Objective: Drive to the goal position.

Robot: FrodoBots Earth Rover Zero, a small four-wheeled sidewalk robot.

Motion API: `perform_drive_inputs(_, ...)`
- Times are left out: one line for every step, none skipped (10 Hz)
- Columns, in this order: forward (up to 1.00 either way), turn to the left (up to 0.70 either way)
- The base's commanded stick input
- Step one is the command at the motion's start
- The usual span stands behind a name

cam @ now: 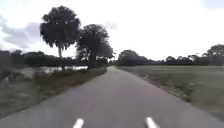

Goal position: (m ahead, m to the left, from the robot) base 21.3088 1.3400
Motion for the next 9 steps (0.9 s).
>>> perform_drive_inputs(0.85,0.00)
perform_drive_inputs(0.85,0.00)
perform_drive_inputs(0.85,0.00)
perform_drive_inputs(0.85,0.00)
perform_drive_inputs(0.85,0.00)
perform_drive_inputs(0.85,0.00)
perform_drive_inputs(0.85,0.00)
perform_drive_inputs(0.85,0.00)
perform_drive_inputs(0.85,0.00)
